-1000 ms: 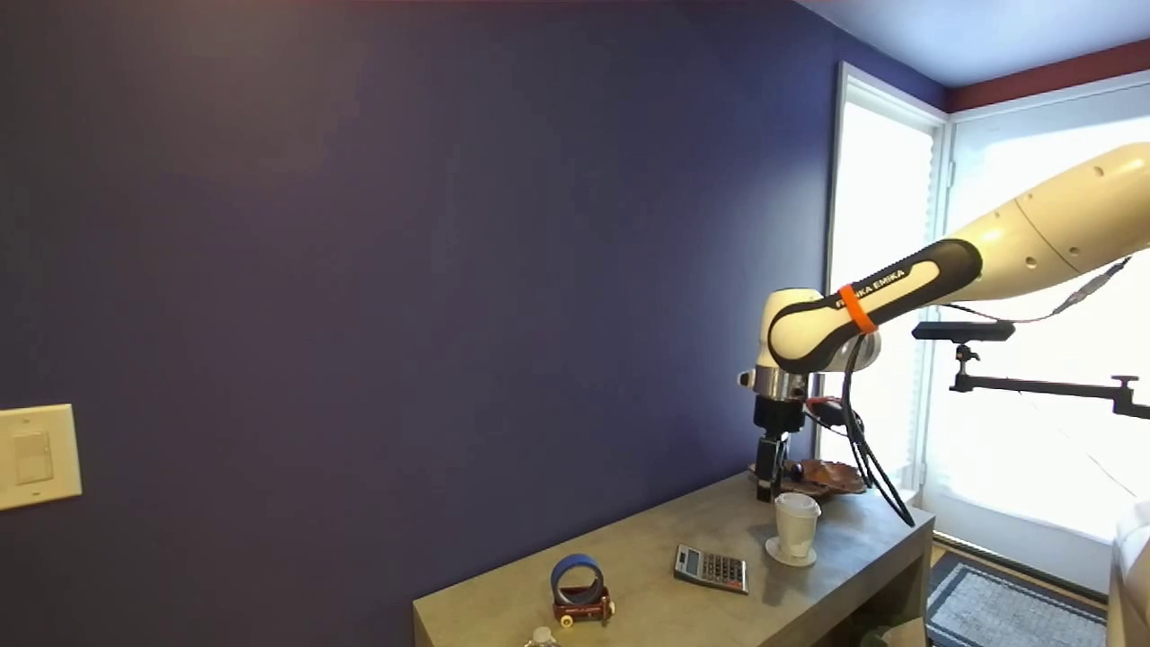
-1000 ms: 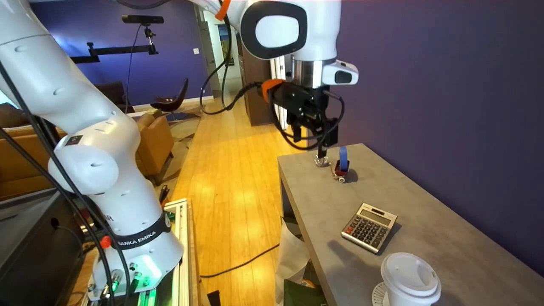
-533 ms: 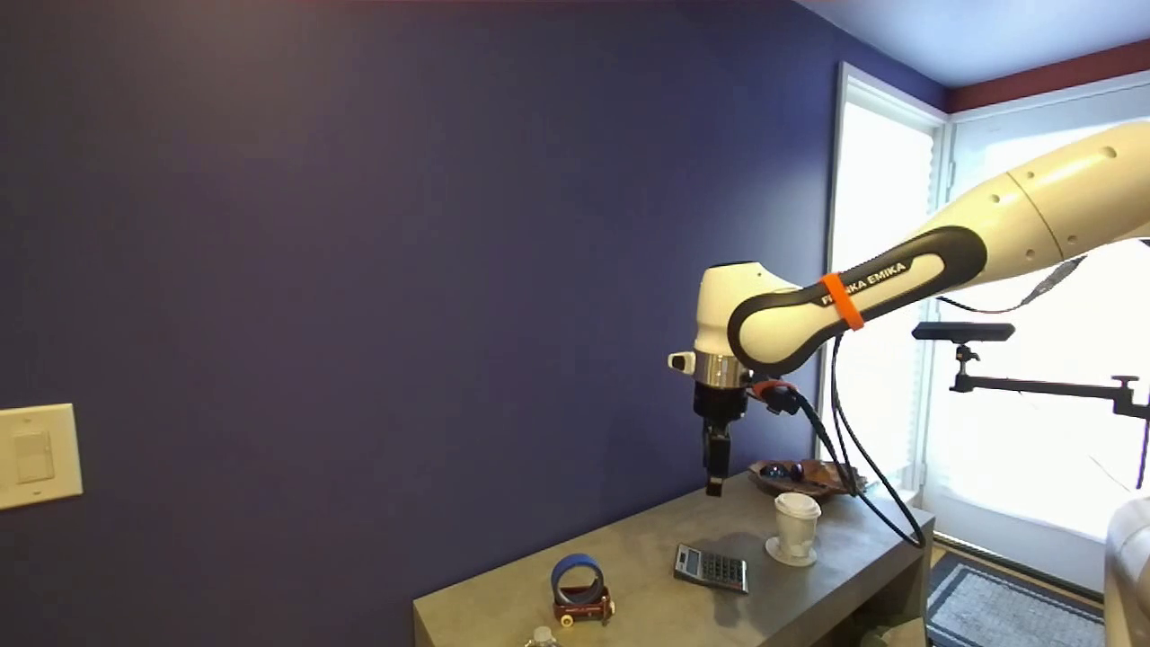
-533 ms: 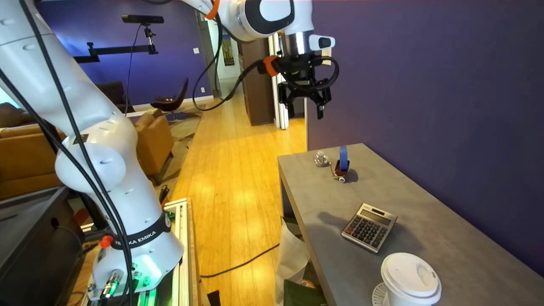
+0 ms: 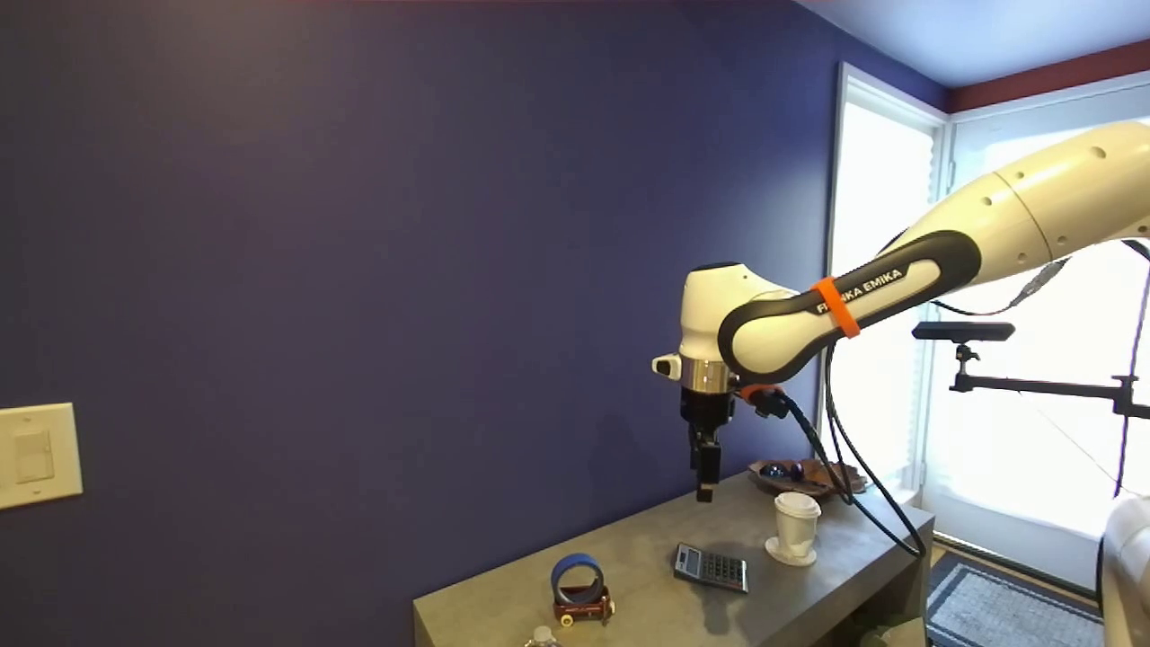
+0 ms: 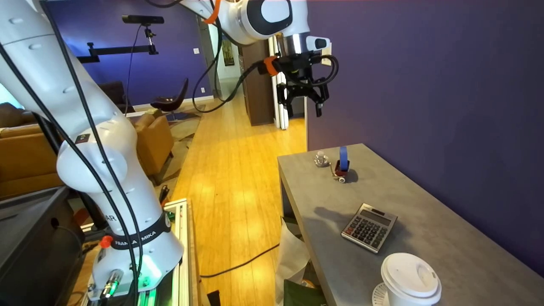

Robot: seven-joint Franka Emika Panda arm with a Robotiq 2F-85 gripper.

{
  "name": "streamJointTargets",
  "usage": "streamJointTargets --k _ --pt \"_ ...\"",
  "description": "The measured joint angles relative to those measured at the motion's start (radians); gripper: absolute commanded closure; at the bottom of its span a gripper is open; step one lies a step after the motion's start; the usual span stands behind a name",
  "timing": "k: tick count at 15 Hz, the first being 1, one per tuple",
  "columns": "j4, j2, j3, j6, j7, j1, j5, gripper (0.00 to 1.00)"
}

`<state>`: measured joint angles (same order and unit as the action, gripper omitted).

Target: Put the seal tape horizontally

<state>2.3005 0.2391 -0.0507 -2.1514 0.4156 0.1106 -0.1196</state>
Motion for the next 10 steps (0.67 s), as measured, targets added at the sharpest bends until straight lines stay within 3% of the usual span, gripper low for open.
streamJointTargets --k 4,10 --pt "0.001 -0.016 -0.009 -0.043 0.031 0.007 -0.011 0.0" --pt "0.002 -0.157 -0.082 -0.208 0.032 0.045 -0.091 0.0"
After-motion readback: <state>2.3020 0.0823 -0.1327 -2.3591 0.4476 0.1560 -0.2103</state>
